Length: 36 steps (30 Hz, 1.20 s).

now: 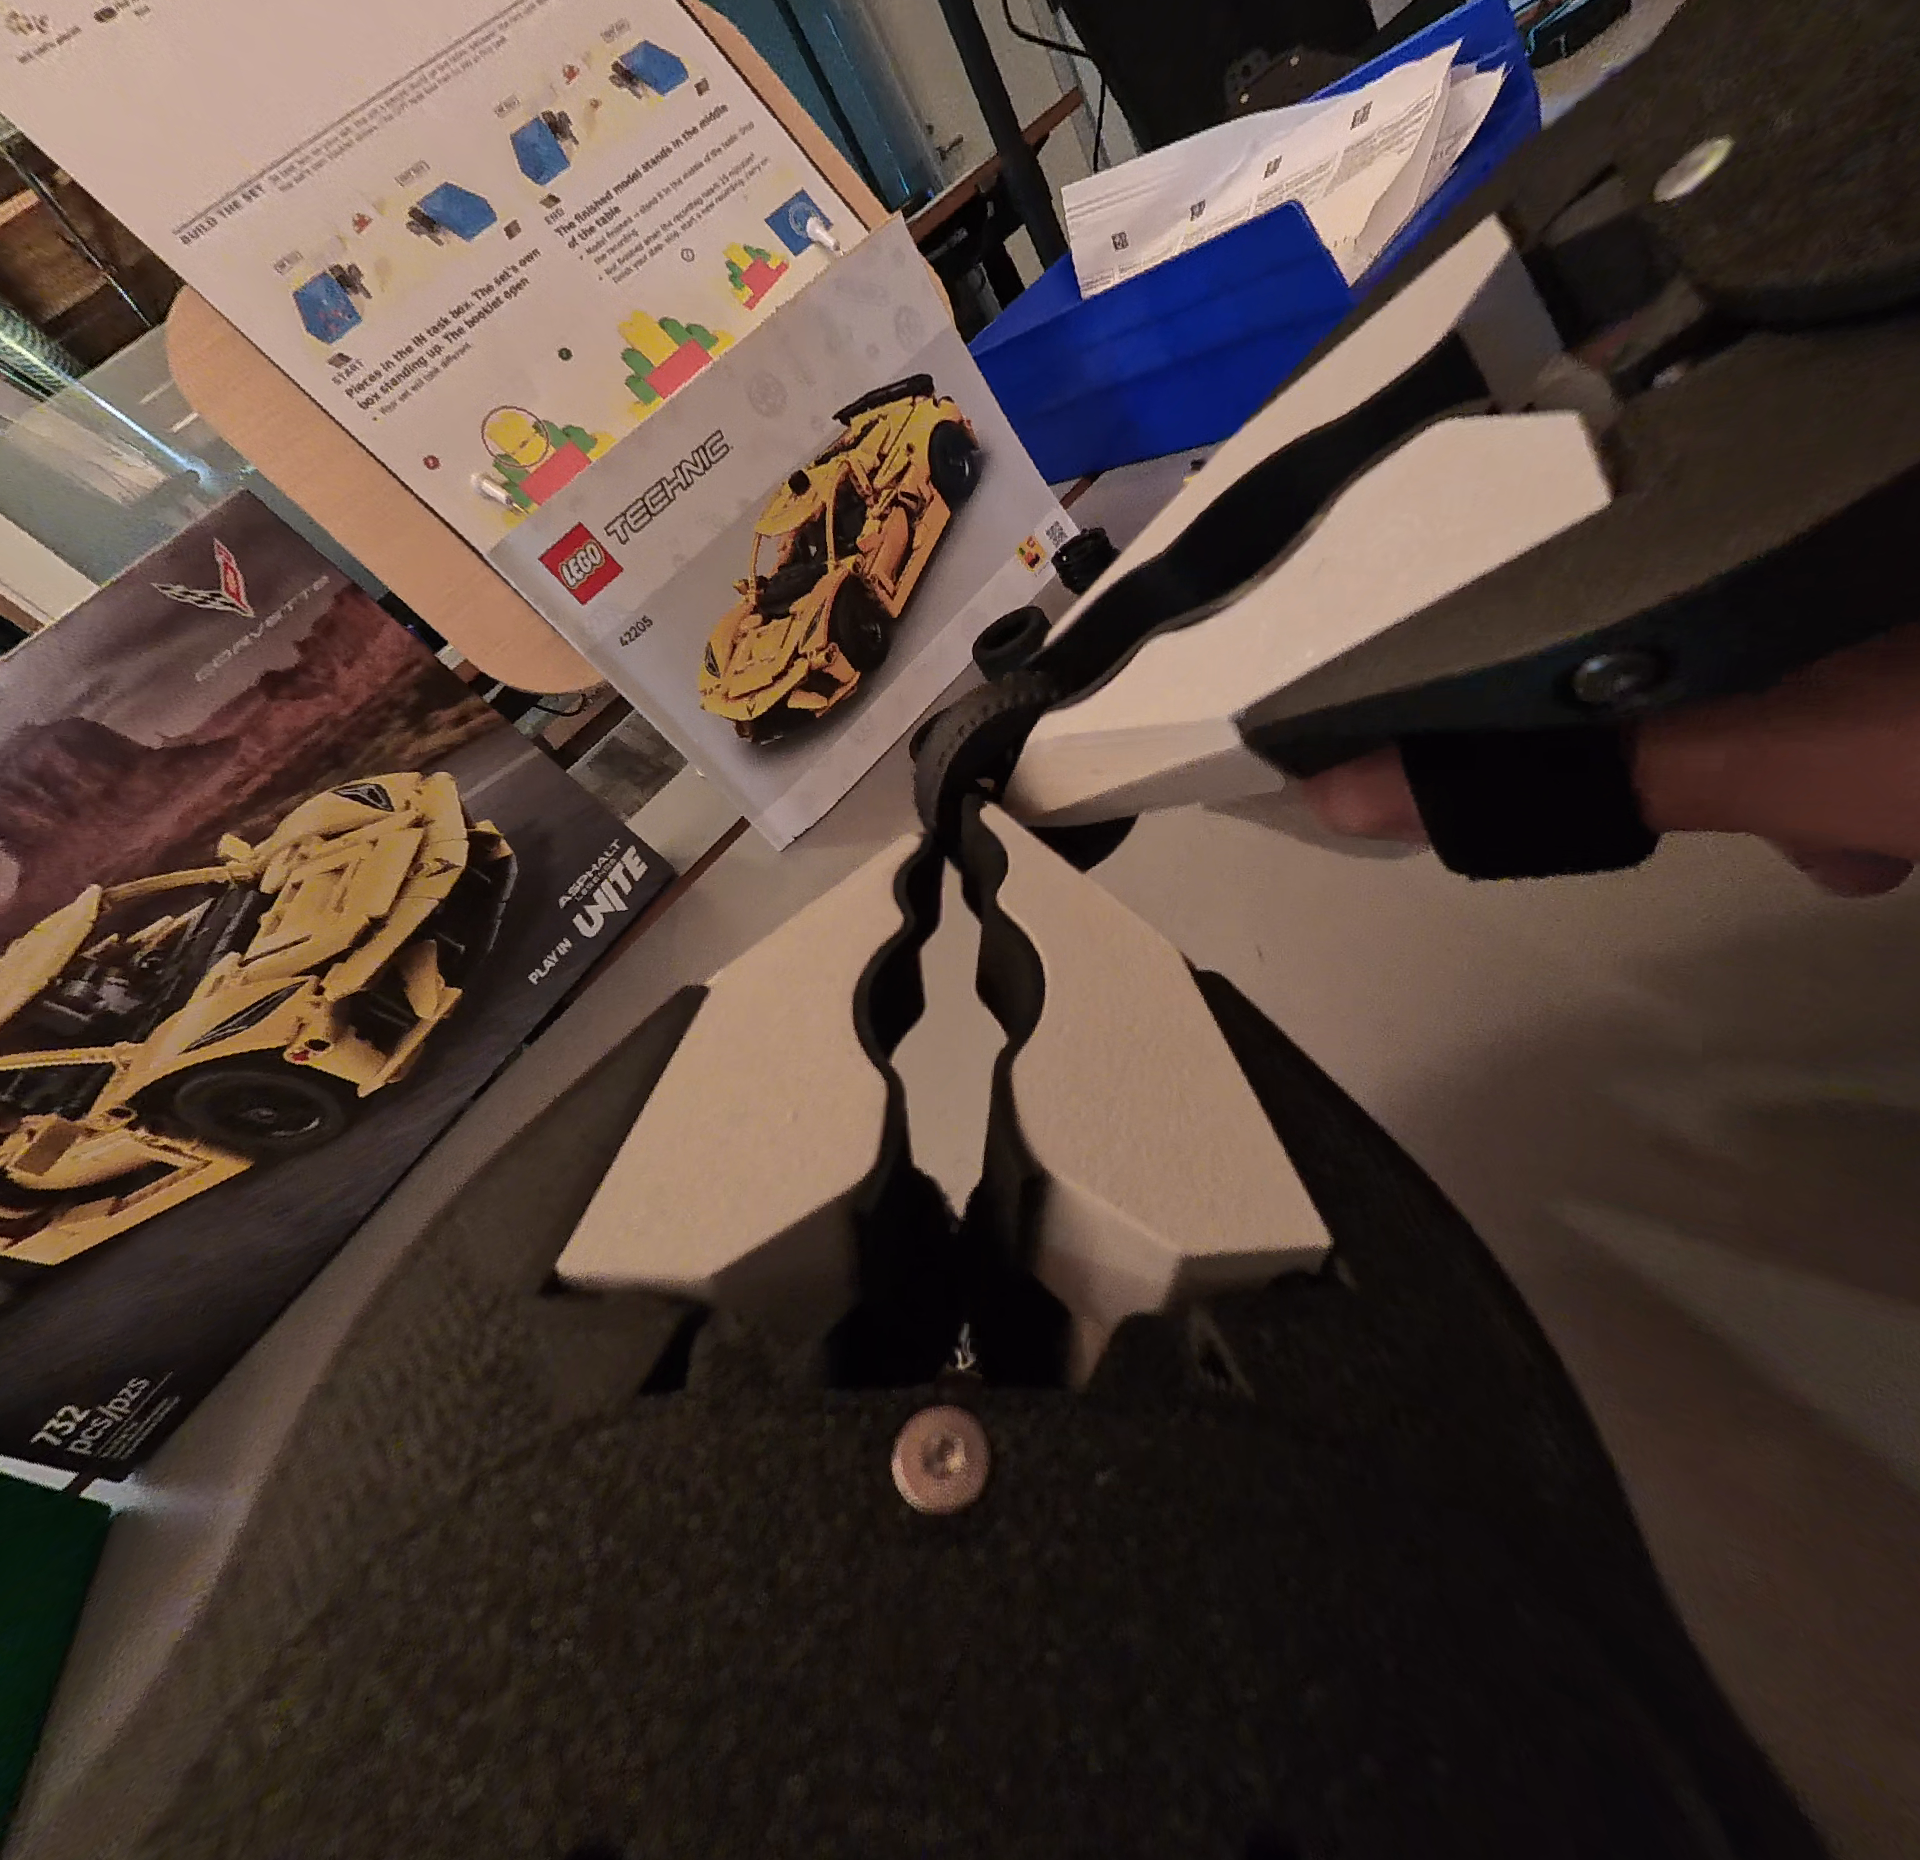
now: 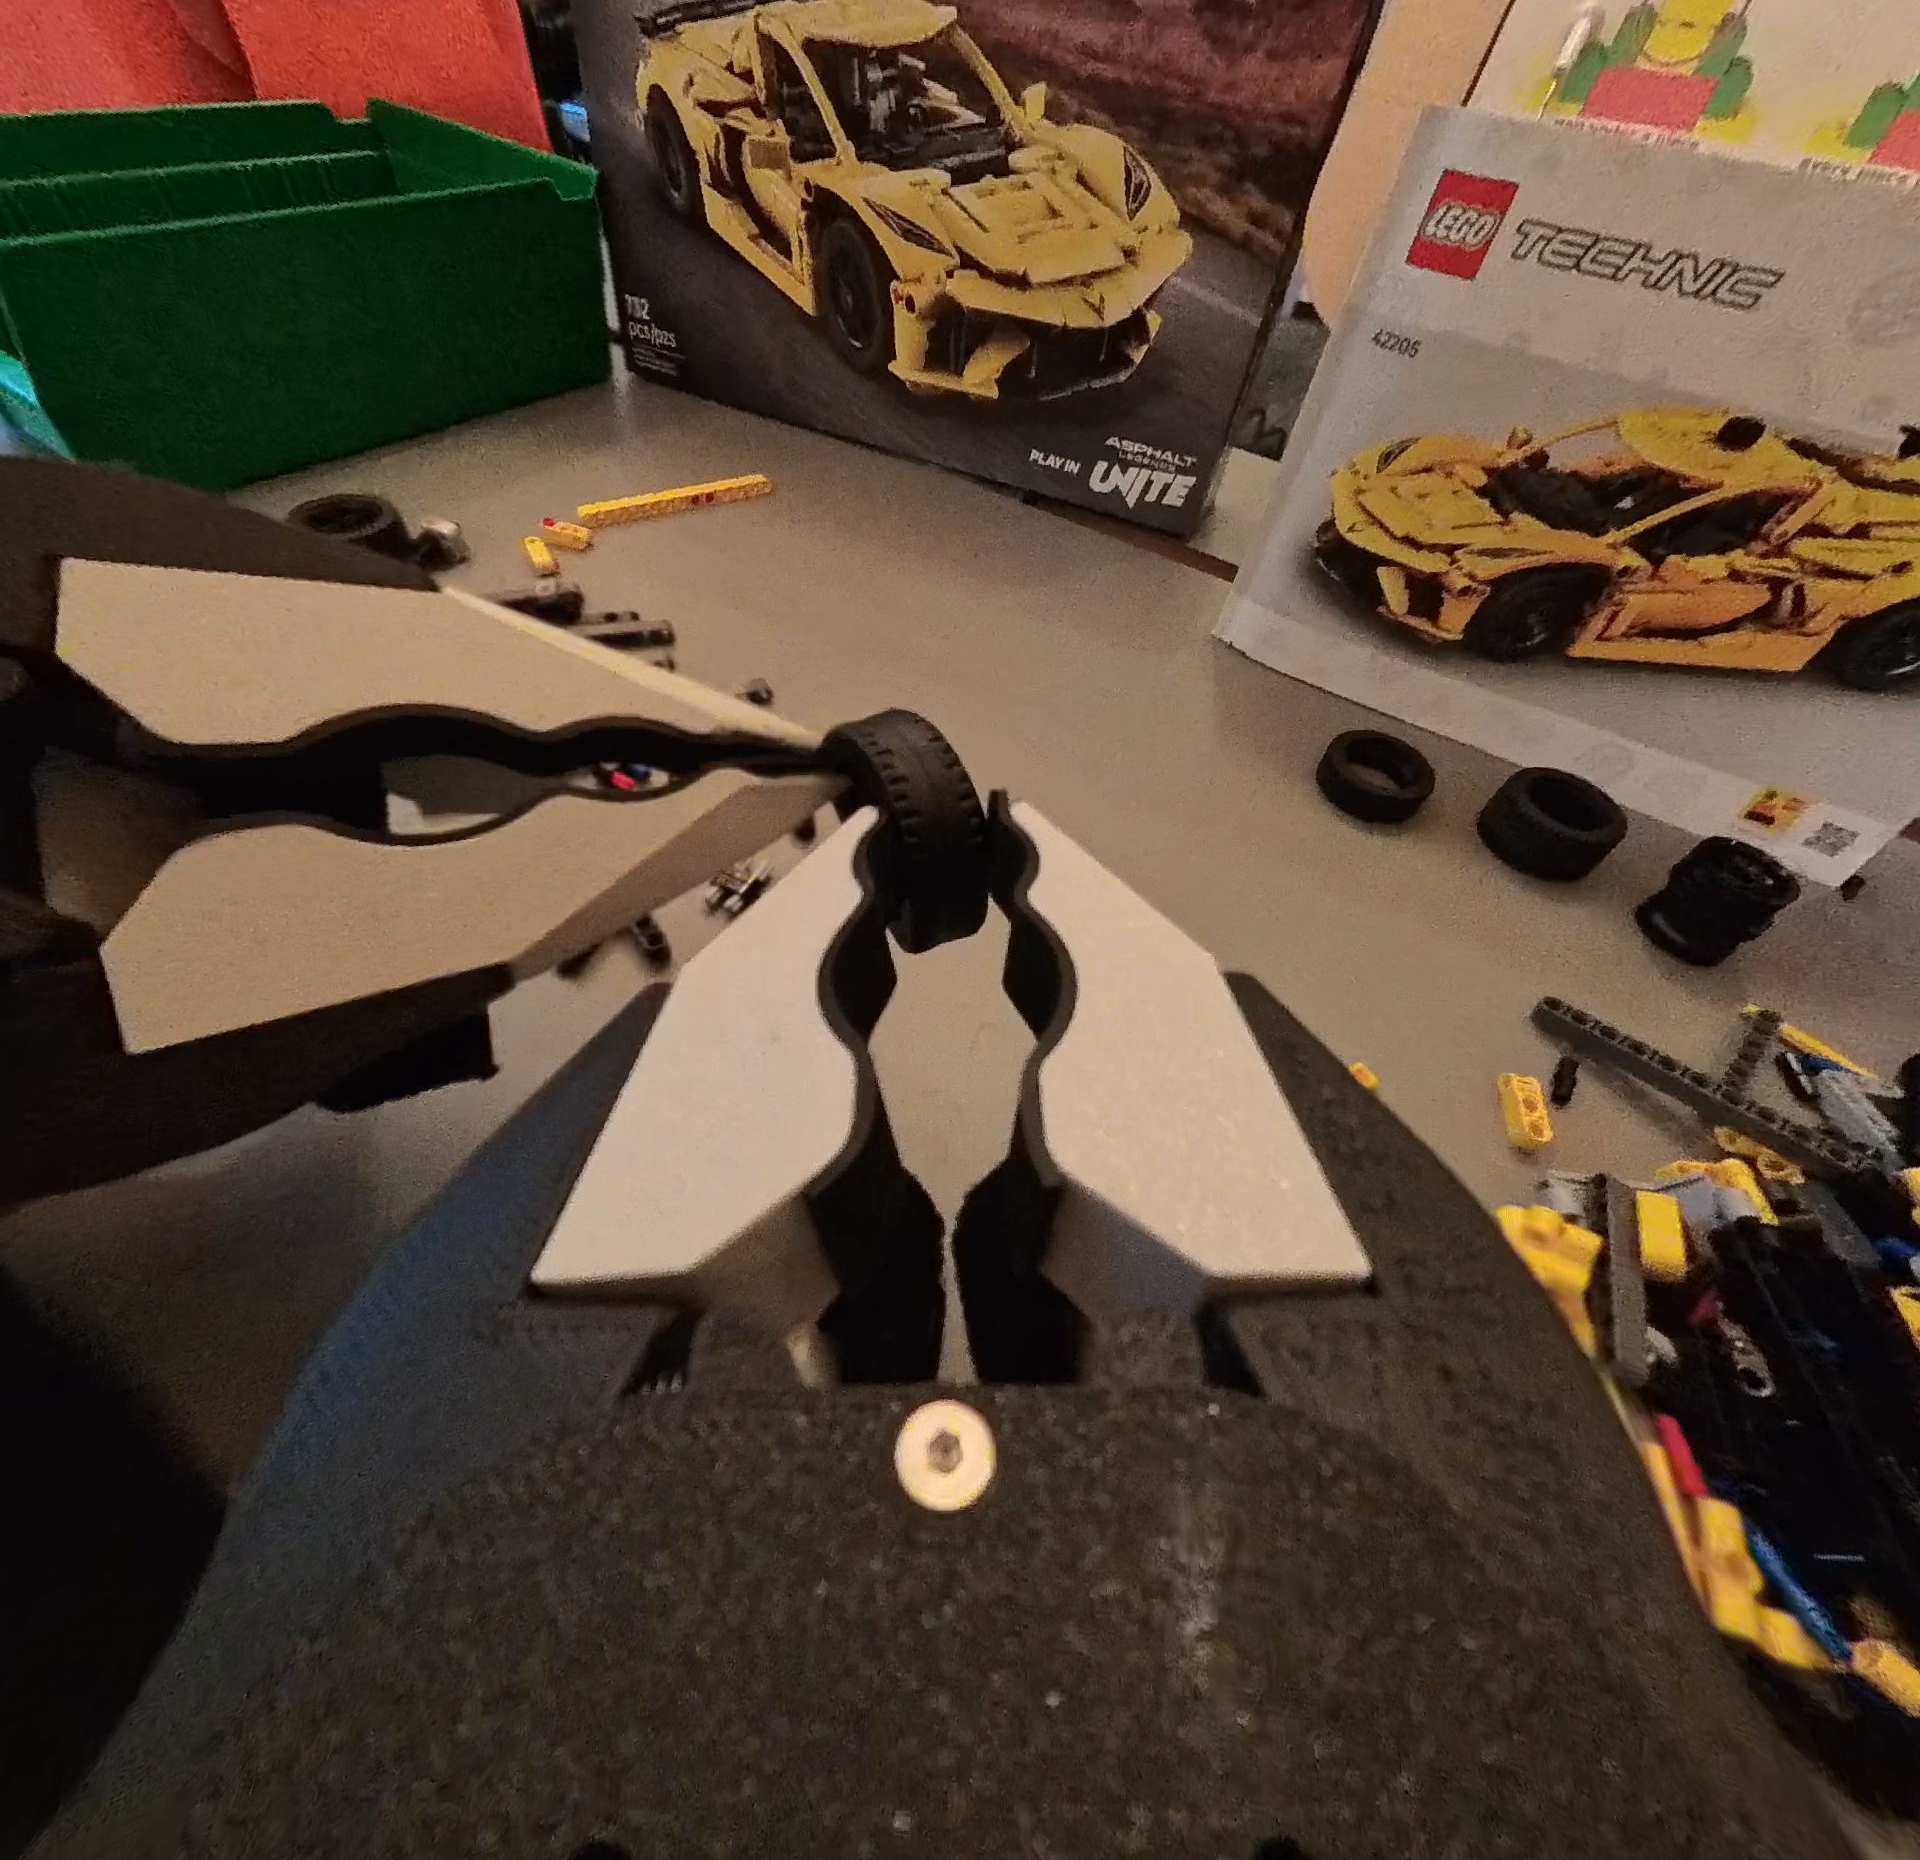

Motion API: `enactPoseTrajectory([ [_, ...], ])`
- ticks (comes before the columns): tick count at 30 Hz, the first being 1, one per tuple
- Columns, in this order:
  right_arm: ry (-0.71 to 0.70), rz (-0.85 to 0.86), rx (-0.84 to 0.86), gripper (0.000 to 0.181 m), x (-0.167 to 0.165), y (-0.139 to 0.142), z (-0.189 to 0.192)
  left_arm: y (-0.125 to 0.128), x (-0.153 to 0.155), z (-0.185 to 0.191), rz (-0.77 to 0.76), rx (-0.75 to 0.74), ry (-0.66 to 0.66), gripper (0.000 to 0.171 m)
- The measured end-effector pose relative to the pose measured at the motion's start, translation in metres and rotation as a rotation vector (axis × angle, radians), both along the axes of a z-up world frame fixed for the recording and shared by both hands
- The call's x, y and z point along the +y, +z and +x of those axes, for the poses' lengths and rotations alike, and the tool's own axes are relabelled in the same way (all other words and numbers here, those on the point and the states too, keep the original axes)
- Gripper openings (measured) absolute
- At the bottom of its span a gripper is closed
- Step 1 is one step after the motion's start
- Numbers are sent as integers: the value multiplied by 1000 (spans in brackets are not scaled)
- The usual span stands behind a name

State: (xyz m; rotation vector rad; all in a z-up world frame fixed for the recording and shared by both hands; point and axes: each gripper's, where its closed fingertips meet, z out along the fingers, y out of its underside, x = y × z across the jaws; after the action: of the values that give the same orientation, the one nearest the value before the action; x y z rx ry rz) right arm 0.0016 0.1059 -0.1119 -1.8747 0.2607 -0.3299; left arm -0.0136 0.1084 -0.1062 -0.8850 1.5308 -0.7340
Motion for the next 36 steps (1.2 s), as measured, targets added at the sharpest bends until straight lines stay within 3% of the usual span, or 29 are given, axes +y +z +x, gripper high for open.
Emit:
enactPoseTrajectory([
  [2,-171,-7,43,14,-21,-5,40,6,-21,-10,-4,-46,-79,0],
  [4,-154,80,189,14,-36,-1,56,8,-21,-11,96,-81,-38,0],
  [5,-100,93,184,14,-34,0,49,10,-13,-8,65,-77,-29,0],
  [10,216,244,427,14,-17,5,8,0,-10,-4,-431,55,-328,0],
  [12,306,294,428,14,-19,15,-1,11,-1,-9,-539,19,-395,24],
  [14,374,275,423,14,-17,13,-12,15,3,-14,-653,29,-482,34],
  [15,424,285,432,15,-16,16,-21,16,2,-17,-723,55,-531,52],
  [17,439,267,435,15,-14,13,-24,16,-6,-24,-815,129,-621,57],
  [22,488,258,459,15,-13,12,-33,20,-13,-30,-841,126,-676,48],
  [24,507,229,441,15,-10,8,-39,22,-17,-32,-825,103,-694,28],
  [27,506,201,422,15,-8,4,-42,16,-16,-30,-726,98,-646,14],
  [31,469,146,409,15,-8,-6,-38,4,-15,-24,-618,122,-551,14],
  [36,550,199,492,15,-9,3,-48,8,-19,-32,-771,205,-628,27],
])
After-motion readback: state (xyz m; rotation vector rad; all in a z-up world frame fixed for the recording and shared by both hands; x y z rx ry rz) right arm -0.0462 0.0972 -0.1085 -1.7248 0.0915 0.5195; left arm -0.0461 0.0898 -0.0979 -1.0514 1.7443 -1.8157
